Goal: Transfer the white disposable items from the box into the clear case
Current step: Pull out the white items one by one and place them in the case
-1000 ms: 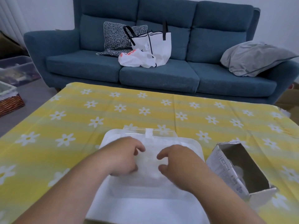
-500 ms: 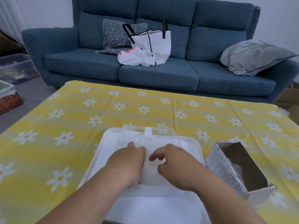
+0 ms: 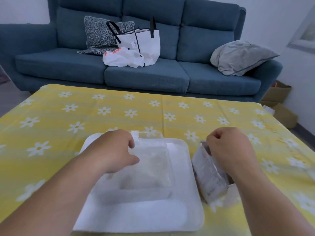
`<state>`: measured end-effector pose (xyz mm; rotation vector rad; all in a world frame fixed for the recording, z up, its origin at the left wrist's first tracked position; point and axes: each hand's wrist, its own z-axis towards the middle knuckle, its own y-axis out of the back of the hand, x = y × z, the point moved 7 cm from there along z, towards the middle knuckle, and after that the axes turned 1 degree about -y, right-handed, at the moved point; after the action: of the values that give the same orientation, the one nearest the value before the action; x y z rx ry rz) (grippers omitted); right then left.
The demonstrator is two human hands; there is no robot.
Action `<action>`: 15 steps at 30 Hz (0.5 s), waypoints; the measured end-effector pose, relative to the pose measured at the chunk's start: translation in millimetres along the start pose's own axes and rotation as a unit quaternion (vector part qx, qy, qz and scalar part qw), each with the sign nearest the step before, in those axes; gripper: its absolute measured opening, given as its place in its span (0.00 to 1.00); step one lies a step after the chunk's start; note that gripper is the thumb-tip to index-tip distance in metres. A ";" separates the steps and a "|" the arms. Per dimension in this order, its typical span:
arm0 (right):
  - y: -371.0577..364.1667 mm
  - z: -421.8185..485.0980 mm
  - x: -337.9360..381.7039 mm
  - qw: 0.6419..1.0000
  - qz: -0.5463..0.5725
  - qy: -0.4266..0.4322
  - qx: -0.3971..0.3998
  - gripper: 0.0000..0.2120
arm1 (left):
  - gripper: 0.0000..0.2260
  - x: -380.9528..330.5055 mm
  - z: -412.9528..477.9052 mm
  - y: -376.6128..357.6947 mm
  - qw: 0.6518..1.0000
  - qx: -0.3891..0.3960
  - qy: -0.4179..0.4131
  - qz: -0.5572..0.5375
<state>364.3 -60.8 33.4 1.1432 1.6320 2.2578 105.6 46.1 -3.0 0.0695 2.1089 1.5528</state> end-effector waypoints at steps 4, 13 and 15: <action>-24.0 0.7 -46.4 0.988 -0.074 -0.065 0.122 0.25 | 0.03 -34.4 3.5 -4.4 0.977 -0.074 -0.075 -0.186; -51.7 -8.1 -45.5 0.966 0.003 -0.078 0.247 0.27 | 0.04 -97.8 2.3 -51.2 0.956 -0.005 -0.176 -0.234; -47.0 -4.1 -45.3 0.973 -0.001 -0.070 0.221 0.27 | 0.04 -102.7 2.7 -56.4 0.956 0.003 -0.182 -0.230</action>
<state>378.9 -67.7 -30.0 1.3519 2.1347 1.8057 210.0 -5.4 -16.4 -0.1180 1.6882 1.1531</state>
